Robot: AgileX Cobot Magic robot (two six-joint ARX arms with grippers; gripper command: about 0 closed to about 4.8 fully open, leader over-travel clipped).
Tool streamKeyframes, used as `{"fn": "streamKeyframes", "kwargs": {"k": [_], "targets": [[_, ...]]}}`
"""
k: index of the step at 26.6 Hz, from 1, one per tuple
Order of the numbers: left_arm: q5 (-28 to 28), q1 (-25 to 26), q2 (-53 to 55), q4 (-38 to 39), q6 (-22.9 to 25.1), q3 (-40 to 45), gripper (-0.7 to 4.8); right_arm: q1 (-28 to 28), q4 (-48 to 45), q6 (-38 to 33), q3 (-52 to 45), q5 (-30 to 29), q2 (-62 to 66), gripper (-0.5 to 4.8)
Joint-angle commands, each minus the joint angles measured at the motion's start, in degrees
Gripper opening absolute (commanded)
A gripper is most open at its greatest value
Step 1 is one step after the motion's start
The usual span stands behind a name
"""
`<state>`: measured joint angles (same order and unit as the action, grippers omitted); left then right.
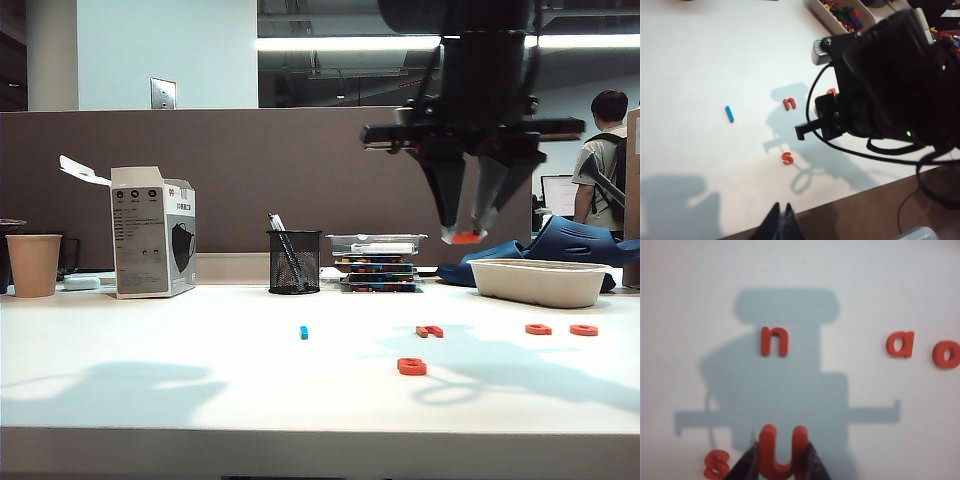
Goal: Select the appropriate letters from the row of letter magnets placed on the table to arrange into the word "sun".
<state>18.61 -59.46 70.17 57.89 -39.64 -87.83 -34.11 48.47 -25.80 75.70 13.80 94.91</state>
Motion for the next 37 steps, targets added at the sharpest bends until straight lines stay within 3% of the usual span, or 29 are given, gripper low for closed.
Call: {"fn": "streamKeyframes", "kwargs": {"k": [1,24,37], "targets": [[0.0,0.0,-0.2,-0.2,0.2,-0.2,-0.04,-0.2,-2.7,-1.9,-4.0,-1.4,-2.5,1.03],[0.0,0.0,-0.2,-0.1,0.2,-0.2,-0.04,-0.5,-16.6,-6.2,-23.1,-6.4,-3.8,1.03],[-0.9,0.0,-0.2,-0.1,0.2,-0.2,-0.04,-0.5,-20.0,-7.4,-23.8,-7.5,-3.7,1.03]]}}
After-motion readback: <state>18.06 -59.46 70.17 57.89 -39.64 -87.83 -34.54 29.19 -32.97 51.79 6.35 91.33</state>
